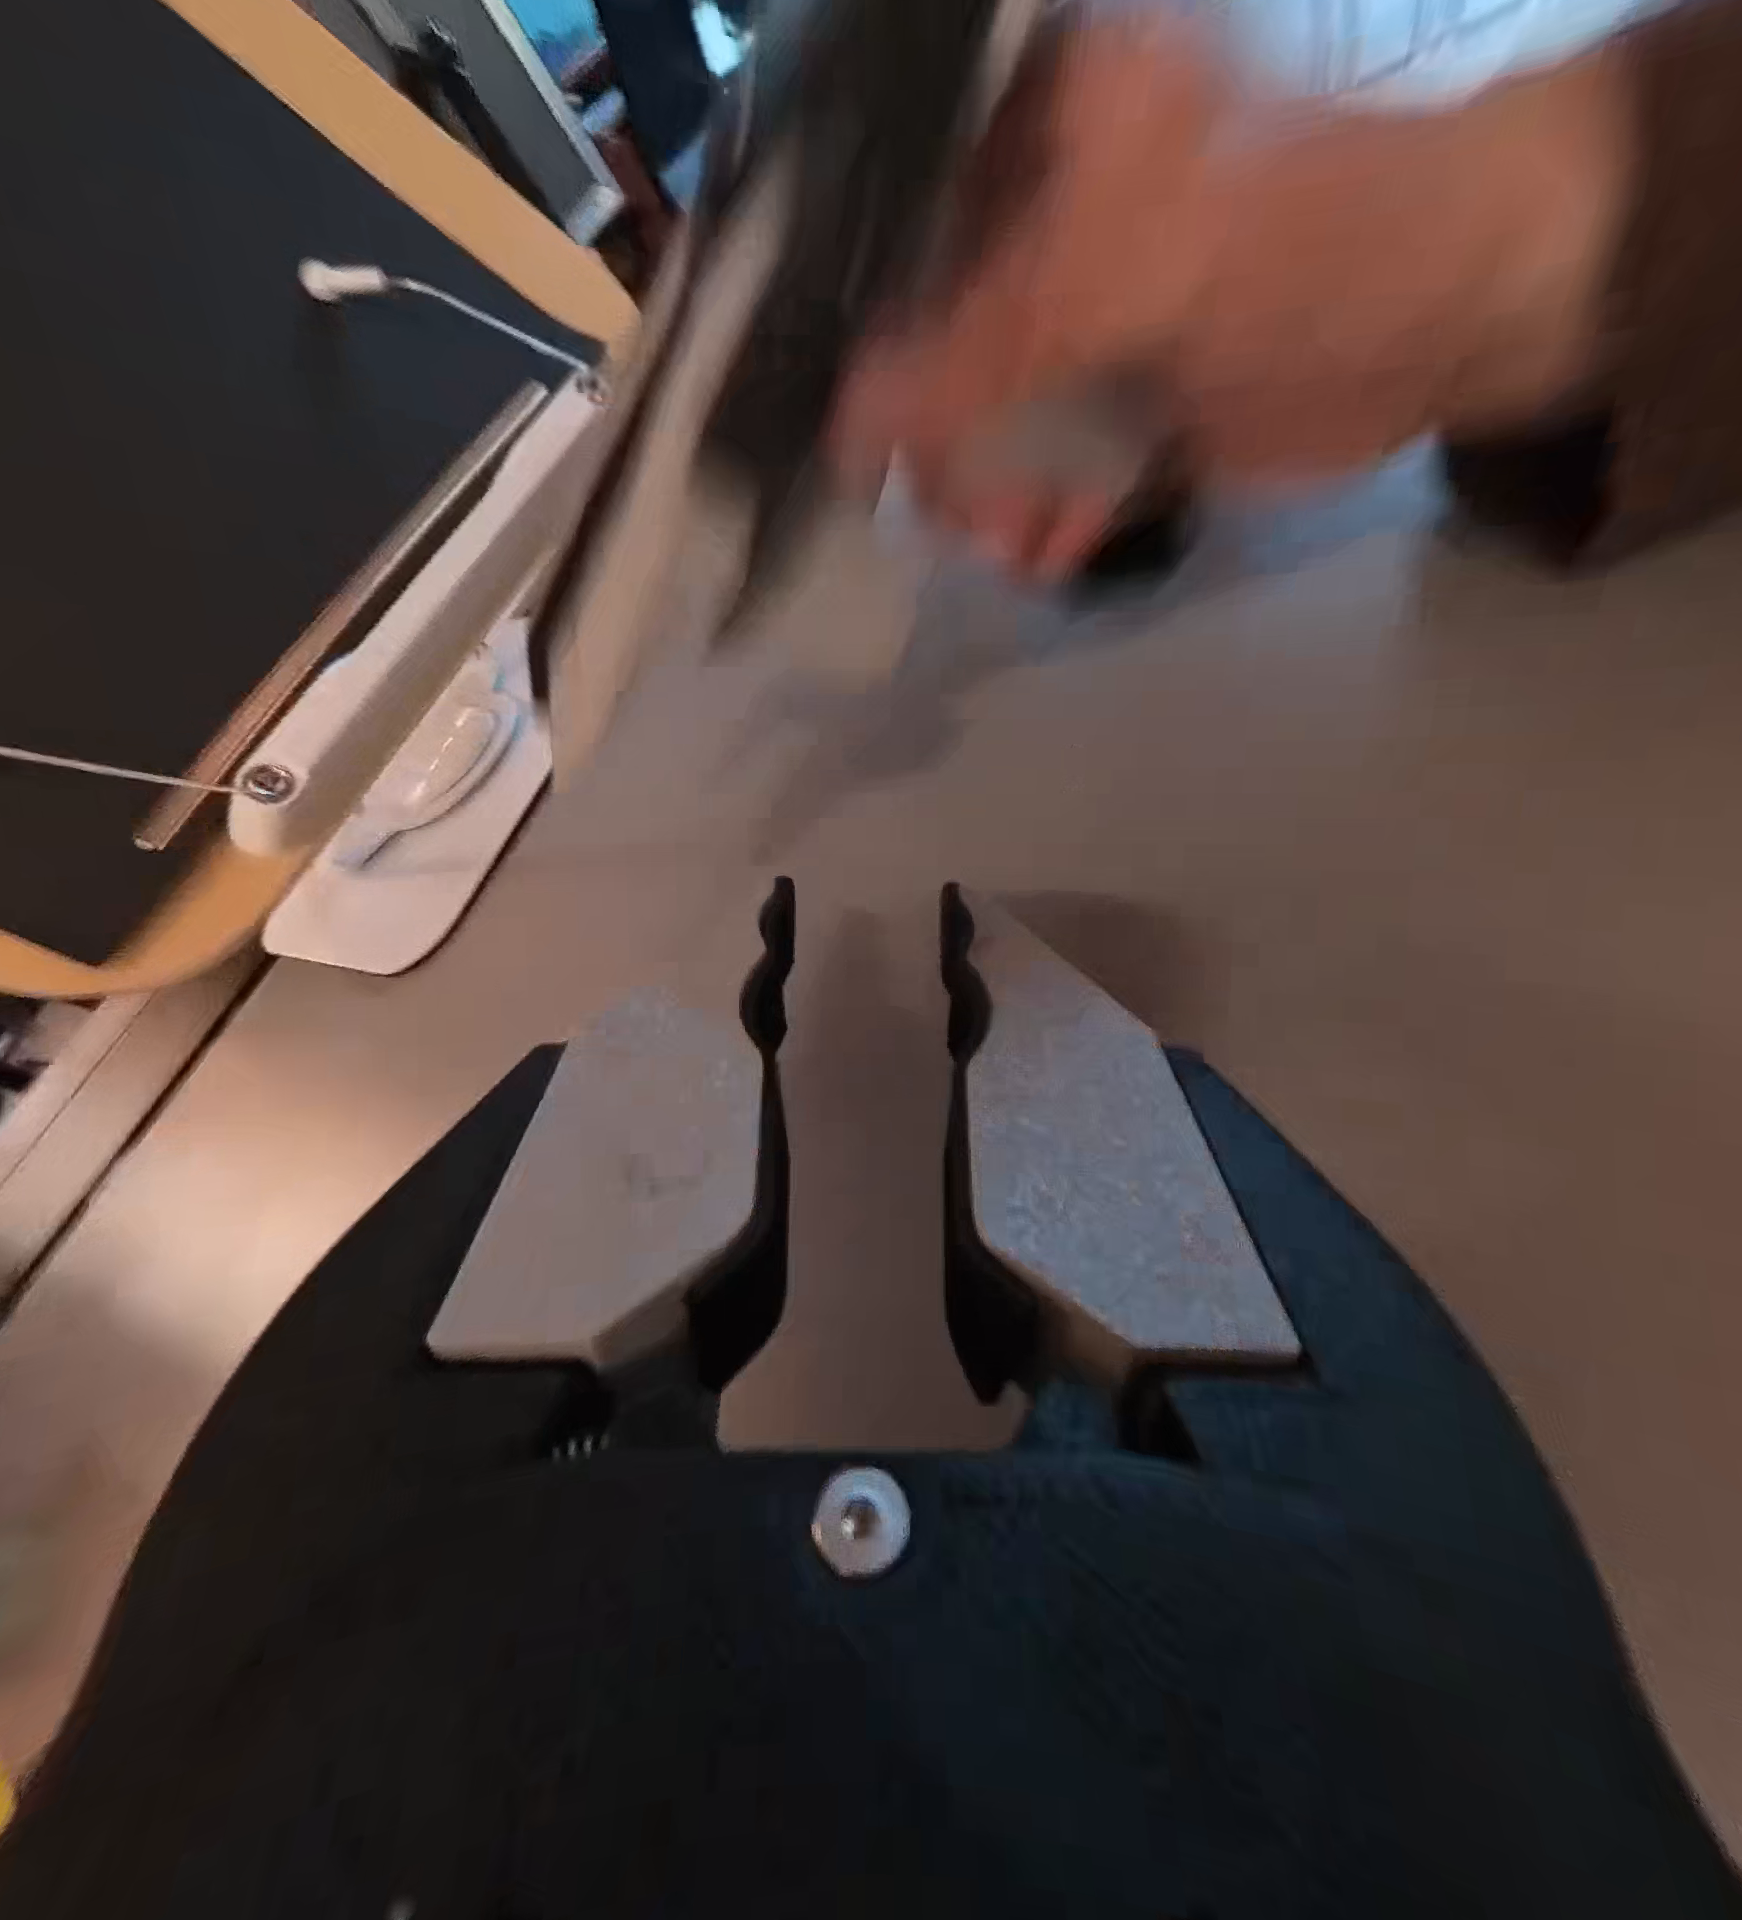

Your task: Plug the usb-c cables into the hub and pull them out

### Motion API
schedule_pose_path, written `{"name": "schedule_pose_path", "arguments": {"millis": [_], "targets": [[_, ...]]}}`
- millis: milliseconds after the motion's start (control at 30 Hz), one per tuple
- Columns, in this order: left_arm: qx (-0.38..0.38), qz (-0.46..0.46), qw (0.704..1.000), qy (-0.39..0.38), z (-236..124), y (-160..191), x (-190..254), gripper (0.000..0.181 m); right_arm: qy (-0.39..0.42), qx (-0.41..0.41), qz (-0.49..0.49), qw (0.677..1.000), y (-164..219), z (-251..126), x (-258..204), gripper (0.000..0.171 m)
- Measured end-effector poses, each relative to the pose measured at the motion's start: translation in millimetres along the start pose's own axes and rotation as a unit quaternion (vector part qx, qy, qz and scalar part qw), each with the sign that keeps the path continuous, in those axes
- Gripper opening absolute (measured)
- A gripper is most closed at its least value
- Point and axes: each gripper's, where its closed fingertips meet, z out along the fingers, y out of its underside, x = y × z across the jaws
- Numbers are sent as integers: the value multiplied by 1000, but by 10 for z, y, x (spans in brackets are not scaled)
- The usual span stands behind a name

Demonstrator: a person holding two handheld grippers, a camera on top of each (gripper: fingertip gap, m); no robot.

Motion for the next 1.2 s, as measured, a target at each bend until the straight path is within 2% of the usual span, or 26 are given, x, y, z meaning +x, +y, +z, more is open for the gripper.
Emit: {"name": "schedule_pose_path", "arguments": {"millis": [33,67,133,167,267,367,500,567,633,733,767,833,967,1200], "targets": [[3,-16,1000,5,-55,-33,70,27,-7,-14,-6,1000,58,93,-16,70],[9,-38,999,19,-128,-83,169,31,-16,-28,-18,999,115,162,-49,77],[9,-88,996,25,-311,-144,327,32,-5,-47,-59,997,257,237,-38,70],[-11,-105,994,14,-420,-116,361,29,-3,-51,-67,996,288,243,-51,71],[-41,-152,988,-10,-873,-139,363,32,-47,-24,-63,997,223,207,-232,70],[-34,-193,977,-88,-1414,-159,7,33,-61,-35,-61,996,246,238,-269,72],[-91,-239,944,-208,-1974,253,-493,42,-83,-54,-58,993,290,279,-322,71],[-110,-256,930,-242,-2077,463,-626,50,-82,-55,-60,993,291,283,-329,69],[-123,-254,918,-279,-2116,624,-756,50,-79,-56,-65,993,296,286,-331,69],[-154,-248,911,-290,-2021,822,-795,49,-73,-57,-69,993,301,287,-326,68],[-167,-242,908,-297,-2000,896,-808,38,-69,-57,-70,994,299,286,-318,67],[-179,-242,908,-292,-1962,983,-778,26,-63,-53,-70,994,291,278,-304,66],[-203,-236,901,-303,-2216,1028,-688,3,-59,-47,-70,995,286,247,-312,64],[-182,-292,915,-210,-2776,1036,-245,4,-63,-61,-81,993,336,254,-352,63]]}}
